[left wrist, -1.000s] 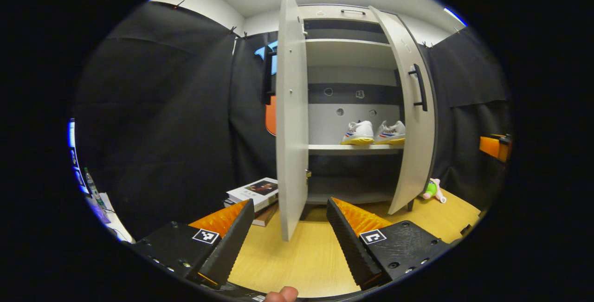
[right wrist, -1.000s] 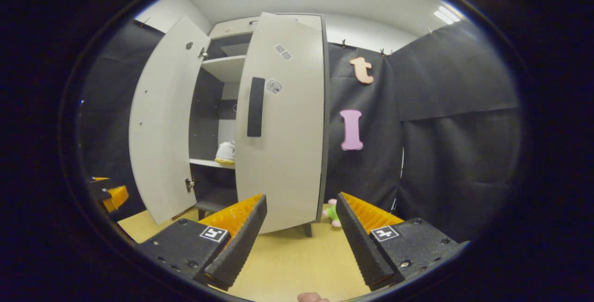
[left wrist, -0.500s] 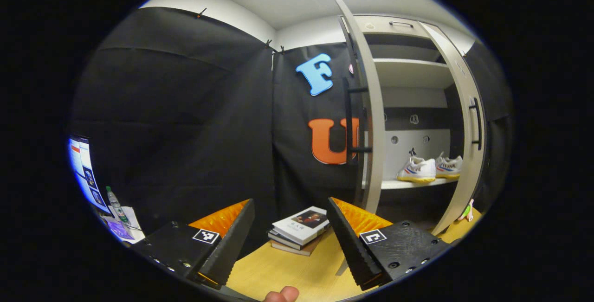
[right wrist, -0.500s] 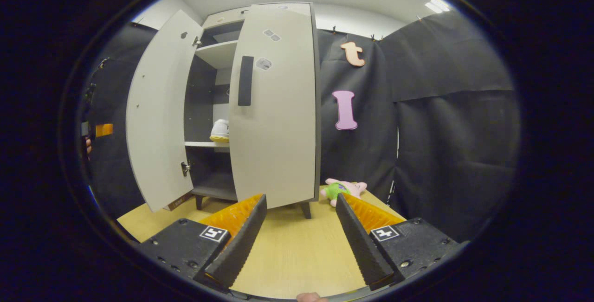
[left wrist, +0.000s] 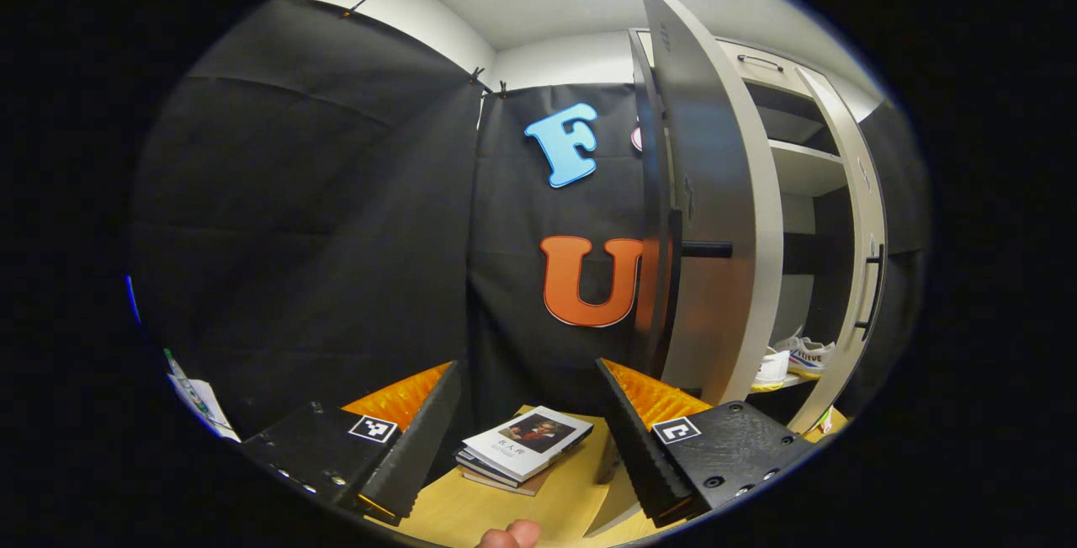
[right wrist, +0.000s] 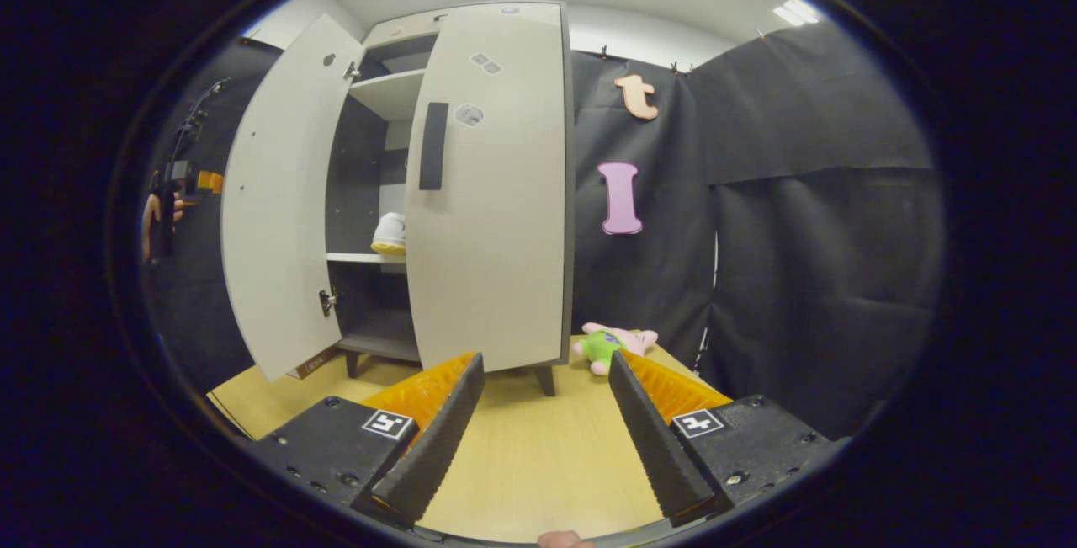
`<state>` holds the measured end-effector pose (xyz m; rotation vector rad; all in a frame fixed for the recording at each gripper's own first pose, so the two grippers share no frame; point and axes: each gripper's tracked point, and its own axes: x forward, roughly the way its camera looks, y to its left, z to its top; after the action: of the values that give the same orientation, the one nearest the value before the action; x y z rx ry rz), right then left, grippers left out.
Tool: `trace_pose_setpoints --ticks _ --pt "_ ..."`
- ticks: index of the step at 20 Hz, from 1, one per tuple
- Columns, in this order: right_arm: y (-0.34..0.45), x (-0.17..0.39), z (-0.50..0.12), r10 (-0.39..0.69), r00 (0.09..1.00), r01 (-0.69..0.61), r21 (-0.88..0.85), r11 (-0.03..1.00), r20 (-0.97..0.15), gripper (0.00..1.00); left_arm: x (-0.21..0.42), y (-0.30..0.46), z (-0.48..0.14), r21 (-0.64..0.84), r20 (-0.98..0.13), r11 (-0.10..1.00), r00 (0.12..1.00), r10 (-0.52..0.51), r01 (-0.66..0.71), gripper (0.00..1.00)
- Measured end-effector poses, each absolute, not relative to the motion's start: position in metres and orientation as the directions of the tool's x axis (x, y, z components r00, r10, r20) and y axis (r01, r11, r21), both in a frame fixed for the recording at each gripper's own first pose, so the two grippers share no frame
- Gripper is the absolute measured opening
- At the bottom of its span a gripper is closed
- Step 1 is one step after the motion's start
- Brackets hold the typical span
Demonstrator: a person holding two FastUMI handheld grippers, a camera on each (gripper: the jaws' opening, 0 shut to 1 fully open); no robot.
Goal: Grab one shoe with the right hand and put it into the shoe cabinet, grab the other shoe with the left hand and put it into the shoe cabinet; then close the right door with the right hand and the left door with the left hand.
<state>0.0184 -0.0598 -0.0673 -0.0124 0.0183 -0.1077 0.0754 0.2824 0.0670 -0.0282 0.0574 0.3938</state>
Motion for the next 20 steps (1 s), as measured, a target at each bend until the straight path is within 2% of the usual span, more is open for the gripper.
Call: trace_pose_setpoints --ticks 11,14,15,16,20 --pt "-0.048 0.029 -0.059 -0.083 0.997 0.083 -0.001 0.997 -0.002 0.97 0.077 0.267 0.072 0.041 -0.046 0.916 0.915 0.400 -0.399 0.93" --pt "-0.050 0.031 -0.063 -0.084 0.996 0.084 -0.005 0.996 -0.011 0.97 0.078 0.251 0.070 0.013 -0.058 0.933 0.932 0.359 -0.358 0.93" --pt "-0.050 0.032 -0.065 -0.082 0.996 0.083 0.001 0.997 -0.018 0.94 0.079 0.246 0.069 -0.001 -0.061 0.938 0.936 0.346 -0.347 0.92" --pt "-0.051 0.033 -0.065 -0.082 0.996 0.082 0.009 0.997 -0.022 0.98 0.079 0.240 0.069 -0.002 -0.060 0.942 0.940 0.335 -0.336 0.92" --pt "-0.056 0.034 -0.066 -0.091 0.996 0.092 0.015 0.996 -0.025 0.97 0.083 0.224 0.072 0.027 -0.047 0.949 0.948 0.314 -0.314 0.92"
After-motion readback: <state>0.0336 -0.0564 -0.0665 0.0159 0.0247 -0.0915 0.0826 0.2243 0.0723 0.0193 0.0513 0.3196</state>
